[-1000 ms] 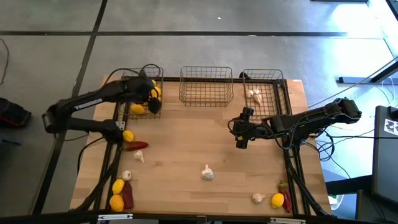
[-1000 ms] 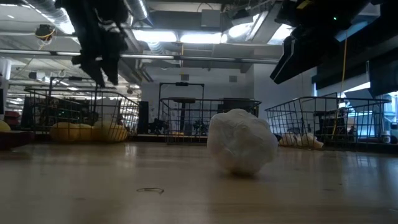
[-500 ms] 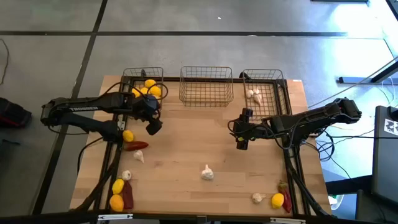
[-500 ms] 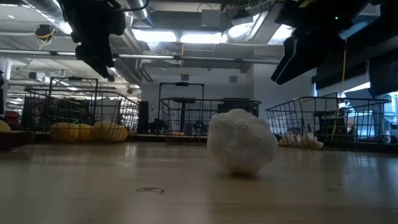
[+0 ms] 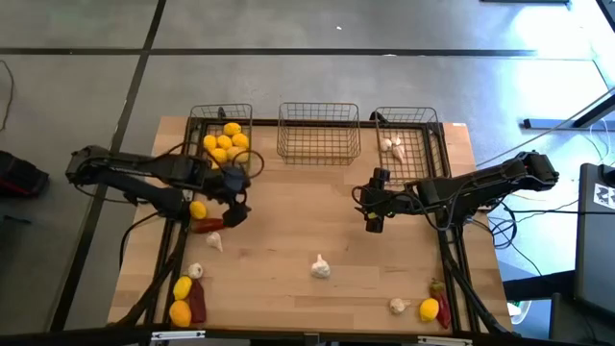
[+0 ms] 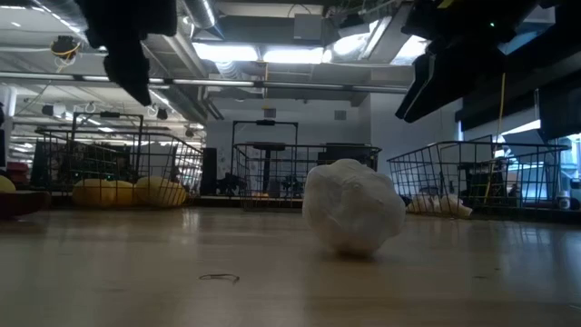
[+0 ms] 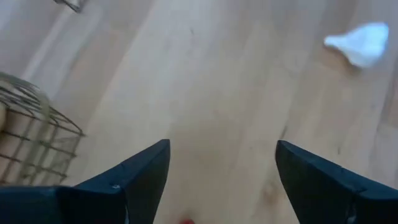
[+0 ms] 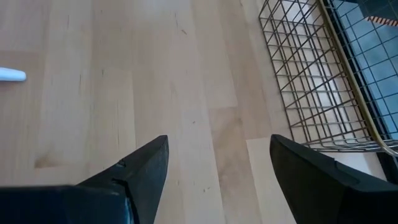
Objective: Sort produce into baskets
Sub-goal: Put the red chili pepper into the middle gold wire basket
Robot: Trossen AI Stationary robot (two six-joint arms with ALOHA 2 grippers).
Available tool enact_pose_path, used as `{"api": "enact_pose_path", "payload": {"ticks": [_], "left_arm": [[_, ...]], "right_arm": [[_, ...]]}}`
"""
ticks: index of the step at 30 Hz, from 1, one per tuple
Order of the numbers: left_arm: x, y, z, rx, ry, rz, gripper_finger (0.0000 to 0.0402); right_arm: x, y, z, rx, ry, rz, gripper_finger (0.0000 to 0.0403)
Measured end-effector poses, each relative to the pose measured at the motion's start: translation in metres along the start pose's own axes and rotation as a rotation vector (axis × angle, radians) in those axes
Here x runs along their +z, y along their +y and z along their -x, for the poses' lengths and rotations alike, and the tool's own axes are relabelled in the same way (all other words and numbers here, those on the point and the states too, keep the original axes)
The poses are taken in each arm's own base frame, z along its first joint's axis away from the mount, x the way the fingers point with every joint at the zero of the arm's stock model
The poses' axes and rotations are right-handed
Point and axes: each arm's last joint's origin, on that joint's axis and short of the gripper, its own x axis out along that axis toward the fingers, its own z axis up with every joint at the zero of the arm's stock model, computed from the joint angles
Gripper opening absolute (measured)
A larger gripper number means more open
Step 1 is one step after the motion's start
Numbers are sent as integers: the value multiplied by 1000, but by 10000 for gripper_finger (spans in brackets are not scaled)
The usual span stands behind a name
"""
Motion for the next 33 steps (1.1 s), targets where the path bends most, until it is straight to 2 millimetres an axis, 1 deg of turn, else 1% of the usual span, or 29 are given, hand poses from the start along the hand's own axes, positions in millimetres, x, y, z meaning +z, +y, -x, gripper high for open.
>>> {"api": "enact_pose_path", "payload": {"ticks": [6,11,16,19,23,29,33], "left_arm": [[-12,-18,-3,-23,63,6,285],[-25,-26,-9,69,140,9,285],[-31,-36,-16,89,170,15,285],[-34,-38,-21,134,204,3,285],[-34,-39,-34,191,252,-14,285],[-35,-43,-50,227,319,-16,285],[-37,-43,-57,253,360,-11,285]], "right_arm": [[0,0,0,-3,-1,7,276],[0,-1,0,-45,-4,54,276],[1,-2,0,-52,-6,55,276],[1,-1,0,-52,-12,52,276],[1,-2,0,-60,-13,52,276],[2,-2,0,-59,-23,46,276],[3,-2,0,-59,-25,45,276]]}}
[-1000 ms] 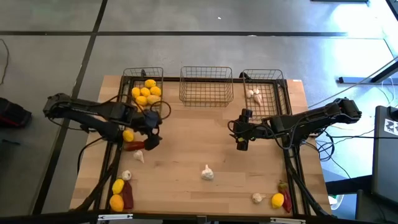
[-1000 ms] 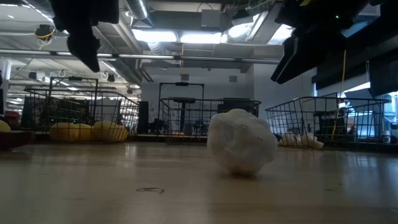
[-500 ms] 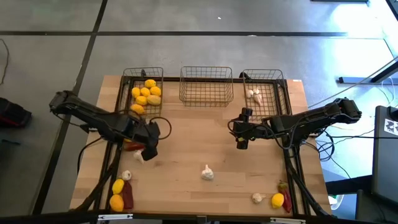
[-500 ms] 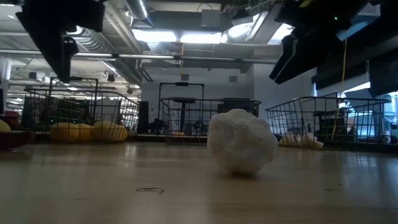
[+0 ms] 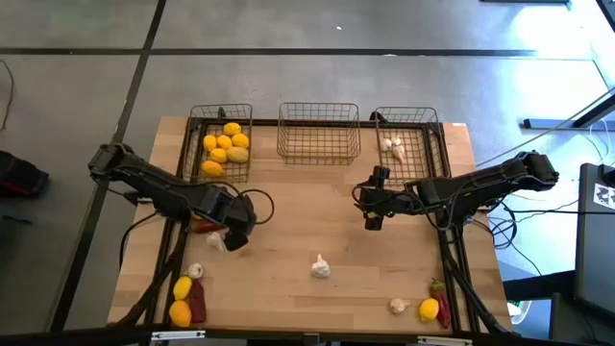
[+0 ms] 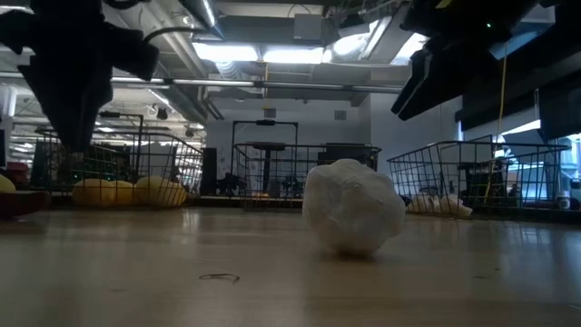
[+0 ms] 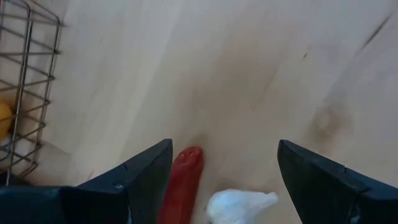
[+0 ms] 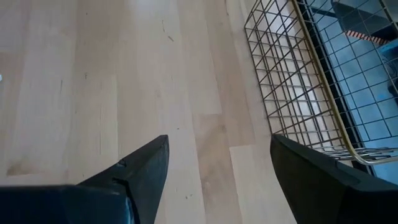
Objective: Sort produce into baskets
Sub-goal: Put the red chili pepper into the middle gold wire basket
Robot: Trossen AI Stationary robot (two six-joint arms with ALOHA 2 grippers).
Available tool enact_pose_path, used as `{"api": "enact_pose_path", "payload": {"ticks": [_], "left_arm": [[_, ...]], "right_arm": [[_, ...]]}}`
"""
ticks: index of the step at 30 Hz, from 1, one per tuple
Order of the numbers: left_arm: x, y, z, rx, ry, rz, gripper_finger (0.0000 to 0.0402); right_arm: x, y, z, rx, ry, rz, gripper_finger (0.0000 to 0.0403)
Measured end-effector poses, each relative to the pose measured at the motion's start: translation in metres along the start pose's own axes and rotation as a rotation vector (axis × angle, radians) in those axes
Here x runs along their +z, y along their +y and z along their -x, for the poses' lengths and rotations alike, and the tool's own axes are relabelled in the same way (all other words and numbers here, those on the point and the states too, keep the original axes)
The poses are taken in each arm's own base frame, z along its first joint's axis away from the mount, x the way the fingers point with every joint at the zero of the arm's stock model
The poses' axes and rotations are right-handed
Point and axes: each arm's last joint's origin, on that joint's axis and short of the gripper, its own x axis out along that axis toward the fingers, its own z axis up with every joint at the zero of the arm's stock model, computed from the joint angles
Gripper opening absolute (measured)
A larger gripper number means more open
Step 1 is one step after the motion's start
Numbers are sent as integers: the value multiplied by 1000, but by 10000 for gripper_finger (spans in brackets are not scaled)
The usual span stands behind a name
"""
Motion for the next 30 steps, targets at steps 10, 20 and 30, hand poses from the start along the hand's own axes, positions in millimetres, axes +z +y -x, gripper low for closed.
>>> {"api": "enact_pose_path", "payload": {"ticks": [10,20,30], "left_arm": [[-10,4,-23,77,129,9,285],[-26,13,-42,92,235,26,277],[-35,17,-60,73,256,33,233]], "right_arm": [[0,0,0,0,0,0,276],[0,0,0,0,-4,-2,276],[1,0,0,0,-9,-4,276]]}}
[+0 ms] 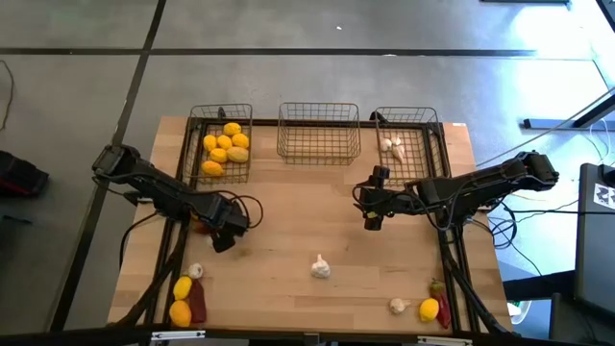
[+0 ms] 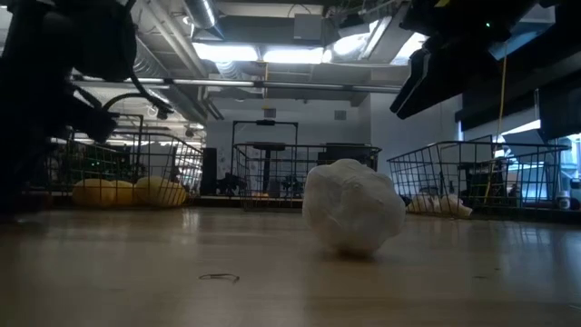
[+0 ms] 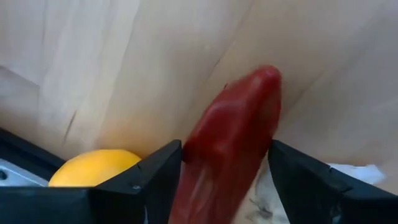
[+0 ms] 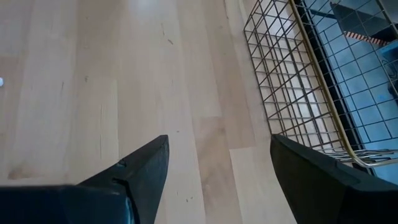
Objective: Sort produce into baskets
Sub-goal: Put the red chili pepper into the middle gold wire basket
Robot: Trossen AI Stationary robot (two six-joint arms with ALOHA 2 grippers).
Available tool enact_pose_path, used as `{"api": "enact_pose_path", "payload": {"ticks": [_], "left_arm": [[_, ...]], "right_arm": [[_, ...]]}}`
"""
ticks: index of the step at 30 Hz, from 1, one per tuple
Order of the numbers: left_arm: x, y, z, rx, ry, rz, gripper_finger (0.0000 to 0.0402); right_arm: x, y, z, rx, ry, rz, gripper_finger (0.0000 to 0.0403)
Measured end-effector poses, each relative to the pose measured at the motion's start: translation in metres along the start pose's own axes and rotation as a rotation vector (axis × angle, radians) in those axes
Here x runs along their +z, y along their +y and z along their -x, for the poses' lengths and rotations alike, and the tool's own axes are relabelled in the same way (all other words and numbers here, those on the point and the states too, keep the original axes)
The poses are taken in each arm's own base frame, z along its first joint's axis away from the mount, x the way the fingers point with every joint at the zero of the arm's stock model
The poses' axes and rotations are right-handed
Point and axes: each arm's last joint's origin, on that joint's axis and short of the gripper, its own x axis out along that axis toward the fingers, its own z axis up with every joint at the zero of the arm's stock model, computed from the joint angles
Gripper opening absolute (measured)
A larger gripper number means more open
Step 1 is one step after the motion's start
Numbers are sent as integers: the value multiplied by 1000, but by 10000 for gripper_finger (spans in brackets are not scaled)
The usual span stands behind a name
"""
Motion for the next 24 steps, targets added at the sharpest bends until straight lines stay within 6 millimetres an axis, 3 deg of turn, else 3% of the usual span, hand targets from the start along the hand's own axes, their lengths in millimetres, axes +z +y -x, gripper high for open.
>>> {"api": "enact_pose_path", "payload": {"ticks": [7,17,24], "left_arm": [[-3,3,-9,12,12,-11,201],[-3,4,-9,26,-2,-63,115],[1,-1,-2,1,-40,-72,109]], "right_arm": [[0,-1,0,-16,0,7,276],[0,0,0,2,1,-1,276],[0,0,0,9,3,0,276]]}}
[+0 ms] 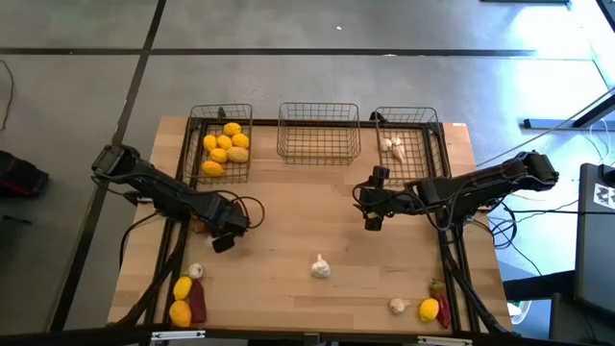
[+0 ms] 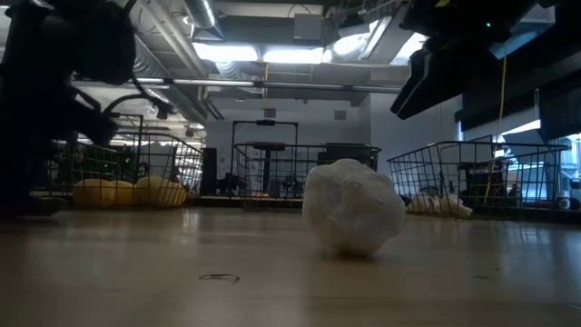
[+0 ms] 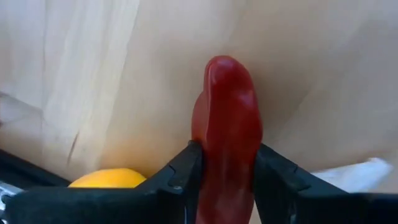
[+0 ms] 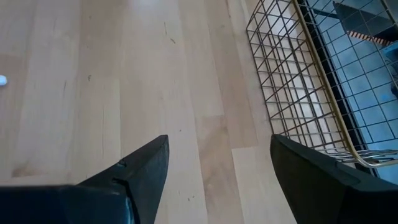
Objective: Sort produce into baskets
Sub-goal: Put the red chili pepper into the middle gold wire basket
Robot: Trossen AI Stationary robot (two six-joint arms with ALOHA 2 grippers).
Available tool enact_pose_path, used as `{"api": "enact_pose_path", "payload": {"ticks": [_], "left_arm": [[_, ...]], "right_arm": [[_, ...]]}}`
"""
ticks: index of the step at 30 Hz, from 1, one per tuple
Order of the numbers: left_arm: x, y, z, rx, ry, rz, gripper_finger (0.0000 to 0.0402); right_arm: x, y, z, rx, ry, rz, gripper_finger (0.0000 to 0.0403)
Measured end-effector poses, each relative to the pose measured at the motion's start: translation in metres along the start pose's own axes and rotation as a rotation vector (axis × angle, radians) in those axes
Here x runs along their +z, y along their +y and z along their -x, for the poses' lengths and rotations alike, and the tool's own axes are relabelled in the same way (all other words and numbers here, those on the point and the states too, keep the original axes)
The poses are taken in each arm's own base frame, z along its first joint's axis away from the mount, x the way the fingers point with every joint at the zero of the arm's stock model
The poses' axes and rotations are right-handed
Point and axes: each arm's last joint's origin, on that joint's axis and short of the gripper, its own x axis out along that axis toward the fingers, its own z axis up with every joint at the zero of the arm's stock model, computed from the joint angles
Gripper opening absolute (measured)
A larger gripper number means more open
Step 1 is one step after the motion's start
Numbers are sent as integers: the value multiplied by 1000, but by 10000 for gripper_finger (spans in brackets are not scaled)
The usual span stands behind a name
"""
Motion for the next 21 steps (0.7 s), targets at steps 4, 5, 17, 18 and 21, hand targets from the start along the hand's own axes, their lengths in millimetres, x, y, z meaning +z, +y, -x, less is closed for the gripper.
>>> {"api": "enact_pose_path", "payload": {"ticks": [4,5,17,18,21], "left_arm": [[6,-5,11,-19,-34,-16,108],[7,-6,14,-25,-46,-23,106],[22,-17,52,-87,-150,-88,106],[23,-17,56,-85,-159,-98,105],[27,-20,68,-90,-209,-98,108]], "right_arm": [[0,0,0,0,0,0,276],[0,0,0,0,0,0,276],[0,0,0,-10,0,21,276],[0,0,0,-11,0,22,276],[0,0,0,3,0,4,276]]}}
